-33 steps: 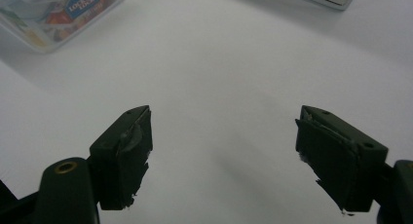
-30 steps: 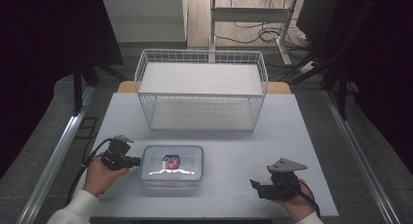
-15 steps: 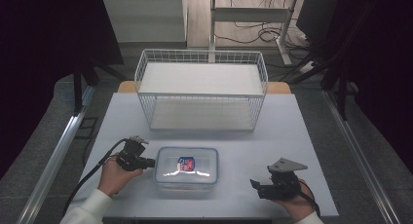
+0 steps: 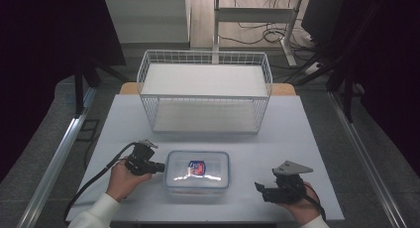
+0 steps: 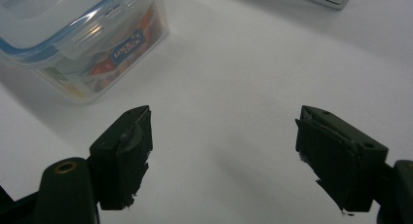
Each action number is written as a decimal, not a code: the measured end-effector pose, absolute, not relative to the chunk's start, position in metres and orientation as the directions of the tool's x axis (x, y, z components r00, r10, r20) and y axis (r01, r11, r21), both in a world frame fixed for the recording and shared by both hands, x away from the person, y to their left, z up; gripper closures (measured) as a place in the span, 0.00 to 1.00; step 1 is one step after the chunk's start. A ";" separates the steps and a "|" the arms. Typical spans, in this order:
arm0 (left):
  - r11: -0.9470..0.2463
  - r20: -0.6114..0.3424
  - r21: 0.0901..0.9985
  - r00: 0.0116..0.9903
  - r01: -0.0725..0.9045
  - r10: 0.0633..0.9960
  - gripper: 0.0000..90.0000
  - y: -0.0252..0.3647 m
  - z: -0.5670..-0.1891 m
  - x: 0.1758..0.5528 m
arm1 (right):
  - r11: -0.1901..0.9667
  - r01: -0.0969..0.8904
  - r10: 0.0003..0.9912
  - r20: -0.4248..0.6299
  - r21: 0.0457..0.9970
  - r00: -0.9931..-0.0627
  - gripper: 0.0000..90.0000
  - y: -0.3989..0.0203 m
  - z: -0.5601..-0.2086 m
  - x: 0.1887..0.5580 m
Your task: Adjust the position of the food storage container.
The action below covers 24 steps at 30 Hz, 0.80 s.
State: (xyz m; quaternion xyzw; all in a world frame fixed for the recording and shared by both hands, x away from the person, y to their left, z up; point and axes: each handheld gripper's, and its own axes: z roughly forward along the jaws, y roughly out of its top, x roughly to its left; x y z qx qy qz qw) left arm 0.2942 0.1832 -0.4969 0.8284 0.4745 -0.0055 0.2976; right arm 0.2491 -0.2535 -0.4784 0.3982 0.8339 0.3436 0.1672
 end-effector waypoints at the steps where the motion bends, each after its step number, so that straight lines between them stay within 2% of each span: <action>1: -0.374 -0.293 0.488 0.552 0.789 0.781 1.00 0.184 -0.497 0.294 | 0.447 0.549 0.779 -0.006 0.707 -0.627 0.23 -0.253 -0.478 0.249; 14: -0.291 -0.267 0.629 0.552 0.721 0.790 1.00 0.203 -0.474 0.273 | 0.432 0.518 0.777 -0.012 0.738 -0.630 0.23 -0.254 -0.475 0.248; 15: -0.278 -0.267 0.648 0.553 0.709 0.789 0.97 0.206 -0.471 0.270 | 0.434 0.514 0.775 -0.016 0.740 -0.631 0.23 -0.253 -0.475 0.248; 17: -0.252 -0.266 0.680 0.551 0.689 0.791 0.86 0.209 -0.468 0.266 | 0.435 0.505 0.771 -0.018 0.746 -0.637 0.23 -0.253 -0.475 0.247; 18: -0.213 -0.275 0.708 0.541 0.673 0.795 0.73 0.212 -0.464 0.261 | 0.431 0.500 0.768 -0.016 0.751 -0.640 0.23 -0.252 -0.475 0.247; 20: -0.175 -0.299 0.720 0.527 0.672 0.795 0.59 0.215 -0.460 0.259 | 0.422 0.494 0.762 -0.002 0.760 -0.648 0.23 -0.251 -0.475 0.248; 21: -0.175 -0.299 0.720 0.527 0.672 0.795 0.55 0.215 -0.460 0.259 | 0.422 0.494 0.762 -0.002 0.760 -0.648 0.23 -0.251 -0.475 0.248; 22: -0.152 -0.311 0.725 0.516 0.671 0.798 0.55 0.216 -0.459 0.258 | 0.415 0.492 0.758 0.008 0.765 -0.652 0.23 -0.250 -0.474 0.248; 24: -0.134 -0.314 0.723 0.495 0.678 0.810 0.39 0.218 -0.457 0.257 | 0.416 0.483 0.741 0.020 0.770 -0.671 0.23 -0.245 -0.475 0.249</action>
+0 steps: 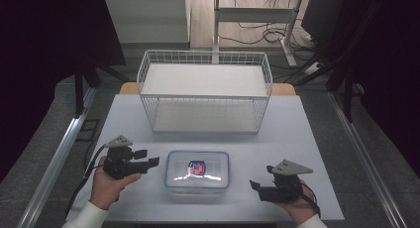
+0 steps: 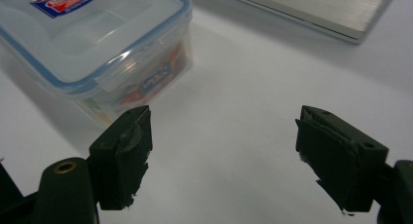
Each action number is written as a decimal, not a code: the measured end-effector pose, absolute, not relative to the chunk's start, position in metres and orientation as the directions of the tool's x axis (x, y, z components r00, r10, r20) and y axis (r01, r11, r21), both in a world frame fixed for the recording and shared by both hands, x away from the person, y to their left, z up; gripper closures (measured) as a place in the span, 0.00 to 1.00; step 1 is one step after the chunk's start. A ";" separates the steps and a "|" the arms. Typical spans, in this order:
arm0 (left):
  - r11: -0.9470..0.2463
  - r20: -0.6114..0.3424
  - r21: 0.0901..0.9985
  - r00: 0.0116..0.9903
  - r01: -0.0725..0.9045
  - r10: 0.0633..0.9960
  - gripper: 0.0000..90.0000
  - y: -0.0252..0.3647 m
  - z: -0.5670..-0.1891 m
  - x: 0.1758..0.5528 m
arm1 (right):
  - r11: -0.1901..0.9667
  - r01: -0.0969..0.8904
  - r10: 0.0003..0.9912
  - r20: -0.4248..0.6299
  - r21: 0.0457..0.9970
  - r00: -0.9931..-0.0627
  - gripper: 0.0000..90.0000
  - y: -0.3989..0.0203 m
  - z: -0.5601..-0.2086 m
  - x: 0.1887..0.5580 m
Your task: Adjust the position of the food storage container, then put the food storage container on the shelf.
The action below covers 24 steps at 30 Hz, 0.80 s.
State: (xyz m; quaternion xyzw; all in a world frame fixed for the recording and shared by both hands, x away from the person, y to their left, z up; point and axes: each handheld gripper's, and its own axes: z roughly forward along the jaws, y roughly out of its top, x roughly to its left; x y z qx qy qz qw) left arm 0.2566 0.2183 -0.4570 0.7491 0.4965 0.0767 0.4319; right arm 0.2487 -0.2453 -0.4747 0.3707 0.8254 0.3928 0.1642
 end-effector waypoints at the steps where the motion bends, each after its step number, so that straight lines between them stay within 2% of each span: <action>1: -0.134 -0.314 0.723 0.495 0.678 0.810 0.36 0.218 -0.457 0.257 | 0.416 0.483 0.741 0.020 0.770 -0.671 0.23 -0.245 -0.475 0.249; 6: -0.127 -0.334 0.711 0.491 0.692 0.805 0.27 0.217 -0.460 0.257 | 0.436 0.461 0.704 0.026 0.773 -0.709 0.21 -0.236 -0.474 0.249; 16: -0.106 -0.406 0.697 0.512 0.709 0.757 0.23 0.210 -0.463 0.257 | 0.420 0.477 0.670 0.091 0.772 -0.737 0.18 -0.226 -0.475 0.252; 24: -0.113 -0.417 0.688 0.518 0.717 0.747 0.21 0.207 -0.466 0.257 | 0.389 0.518 0.641 0.180 0.762 -0.746 0.15 -0.212 -0.477 0.262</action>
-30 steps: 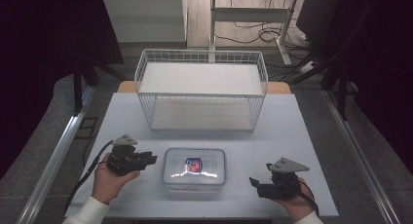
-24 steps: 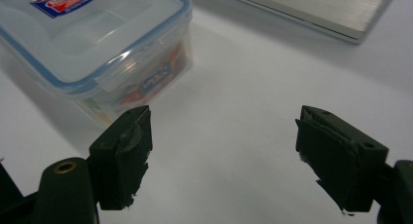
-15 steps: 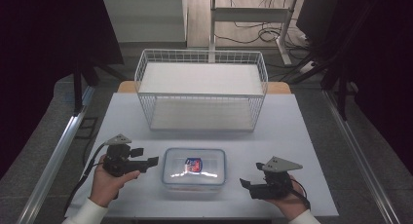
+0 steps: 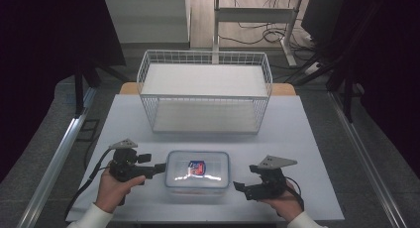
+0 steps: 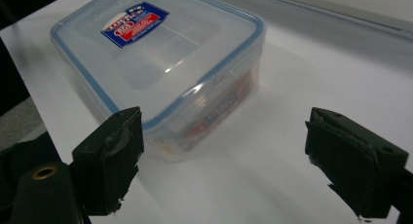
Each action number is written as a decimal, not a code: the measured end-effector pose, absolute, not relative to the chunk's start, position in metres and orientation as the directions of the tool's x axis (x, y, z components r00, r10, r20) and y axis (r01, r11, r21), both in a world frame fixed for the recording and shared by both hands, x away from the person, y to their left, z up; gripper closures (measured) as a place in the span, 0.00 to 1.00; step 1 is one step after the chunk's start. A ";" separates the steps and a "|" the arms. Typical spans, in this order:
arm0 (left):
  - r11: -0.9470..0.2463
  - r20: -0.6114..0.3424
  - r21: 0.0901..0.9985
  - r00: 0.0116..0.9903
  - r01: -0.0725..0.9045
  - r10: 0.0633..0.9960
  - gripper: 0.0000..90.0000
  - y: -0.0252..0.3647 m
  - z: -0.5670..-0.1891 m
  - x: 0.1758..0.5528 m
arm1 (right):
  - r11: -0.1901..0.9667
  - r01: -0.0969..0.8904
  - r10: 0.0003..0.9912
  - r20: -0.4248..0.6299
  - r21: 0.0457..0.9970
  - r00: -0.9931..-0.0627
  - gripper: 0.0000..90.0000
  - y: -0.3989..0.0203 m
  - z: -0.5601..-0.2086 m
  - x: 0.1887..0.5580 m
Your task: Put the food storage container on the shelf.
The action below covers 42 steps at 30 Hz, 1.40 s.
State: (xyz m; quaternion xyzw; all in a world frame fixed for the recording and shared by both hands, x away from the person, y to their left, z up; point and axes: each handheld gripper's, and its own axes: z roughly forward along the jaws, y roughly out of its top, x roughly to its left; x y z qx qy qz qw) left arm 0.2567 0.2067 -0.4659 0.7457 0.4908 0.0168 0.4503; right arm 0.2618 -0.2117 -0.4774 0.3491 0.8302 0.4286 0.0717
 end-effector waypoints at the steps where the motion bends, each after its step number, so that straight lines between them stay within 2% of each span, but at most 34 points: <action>1: -0.114 -0.418 0.686 0.518 0.718 0.747 0.21 0.206 -0.467 0.257 | 0.390 0.525 0.640 0.187 0.757 -0.746 0.14 -0.209 -0.478 0.263; 14: -0.127 -0.449 0.652 0.516 0.747 0.729 0.18 0.198 -0.479 0.267 | 0.334 0.618 0.623 0.325 0.712 -0.711 0.12 -0.189 -0.485 0.289; 25: -0.147 -0.494 0.609 0.518 0.779 0.698 0.16 0.188 -0.496 0.279 | 0.323 0.641 0.629 0.348 0.696 -0.695 0.12 -0.187 -0.491 0.297; 26: -0.122 -0.540 0.595 0.508 0.794 0.671 0.16 0.191 -0.500 0.281 | 0.324 0.642 0.628 0.349 0.695 -0.695 0.12 -0.187 -0.492 0.297; 33: -0.115 -0.555 0.578 0.492 0.808 0.671 0.16 0.195 -0.506 0.285 | 0.335 0.646 0.626 0.350 0.686 -0.697 0.11 -0.185 -0.494 0.297; 42: -0.116 -0.632 0.534 0.487 0.837 0.603 0.19 0.187 -0.516 0.291 | 0.299 0.691 0.612 0.424 0.658 -0.668 0.11 -0.183 -0.500 0.307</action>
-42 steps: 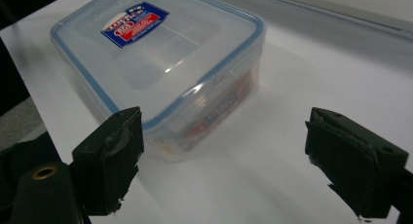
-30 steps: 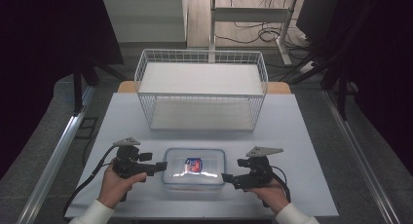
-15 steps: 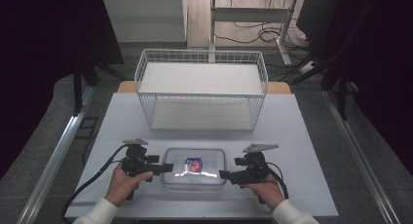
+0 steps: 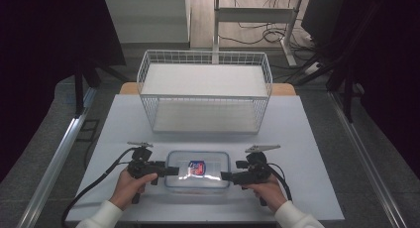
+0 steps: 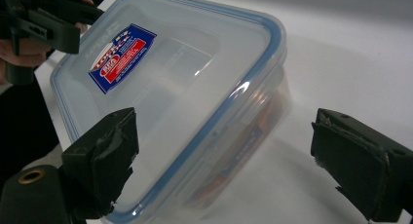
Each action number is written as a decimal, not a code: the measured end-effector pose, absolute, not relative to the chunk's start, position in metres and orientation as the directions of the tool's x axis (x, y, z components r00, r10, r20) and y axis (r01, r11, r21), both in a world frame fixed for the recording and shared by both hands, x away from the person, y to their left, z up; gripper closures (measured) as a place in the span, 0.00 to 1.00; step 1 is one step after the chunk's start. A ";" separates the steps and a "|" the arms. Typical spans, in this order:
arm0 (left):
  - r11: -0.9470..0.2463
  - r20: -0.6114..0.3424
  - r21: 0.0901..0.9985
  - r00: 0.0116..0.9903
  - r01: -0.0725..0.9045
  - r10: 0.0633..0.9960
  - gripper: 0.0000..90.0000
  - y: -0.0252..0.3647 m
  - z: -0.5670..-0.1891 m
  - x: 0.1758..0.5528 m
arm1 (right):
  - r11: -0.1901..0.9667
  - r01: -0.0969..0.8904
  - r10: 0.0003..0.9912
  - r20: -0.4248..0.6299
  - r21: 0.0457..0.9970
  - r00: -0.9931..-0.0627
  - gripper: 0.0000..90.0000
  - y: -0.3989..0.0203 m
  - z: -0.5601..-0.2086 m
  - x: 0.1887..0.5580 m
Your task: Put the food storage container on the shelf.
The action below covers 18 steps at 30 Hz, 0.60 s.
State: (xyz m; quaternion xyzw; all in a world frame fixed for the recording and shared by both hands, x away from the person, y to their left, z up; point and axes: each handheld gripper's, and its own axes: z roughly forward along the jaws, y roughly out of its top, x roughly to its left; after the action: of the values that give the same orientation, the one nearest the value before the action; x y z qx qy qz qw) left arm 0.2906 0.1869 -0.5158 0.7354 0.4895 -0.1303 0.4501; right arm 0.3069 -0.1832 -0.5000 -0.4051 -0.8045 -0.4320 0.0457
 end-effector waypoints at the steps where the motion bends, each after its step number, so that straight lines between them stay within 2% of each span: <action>1: -0.117 -0.637 0.531 0.486 0.839 0.599 0.20 0.186 -0.516 0.291 | 0.294 0.698 0.607 0.437 0.653 -0.664 0.11 -0.183 -0.501 0.308; 6: -0.119 -0.642 0.522 0.481 0.845 0.598 0.25 0.187 -0.517 0.291 | 0.270 0.747 0.575 0.521 0.607 -0.631 0.13 -0.182 -0.505 0.315; 13: -0.108 -0.653 0.512 0.468 0.852 0.596 0.30 0.188 -0.516 0.291 | 0.271 0.775 0.540 0.577 0.571 -0.613 0.19 -0.177 -0.507 0.319; 17: -0.105 -0.658 0.504 0.459 0.857 0.597 0.32 0.188 -0.515 0.290 | 0.253 0.804 0.548 0.606 0.538 -0.577 0.25 -0.178 -0.507 0.322; 18: -0.100 -0.661 0.499 0.453 0.861 0.598 0.32 0.189 -0.515 0.290 | 0.237 0.820 0.553 0.622 0.520 -0.554 0.29 -0.180 -0.505 0.322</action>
State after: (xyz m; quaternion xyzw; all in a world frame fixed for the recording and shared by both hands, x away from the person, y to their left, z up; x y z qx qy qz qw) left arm 0.2904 0.1886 -0.5148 0.7269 0.5017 -0.1477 0.4451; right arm 0.3223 -0.1803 -0.5054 -0.4455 -0.7709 -0.4277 0.1560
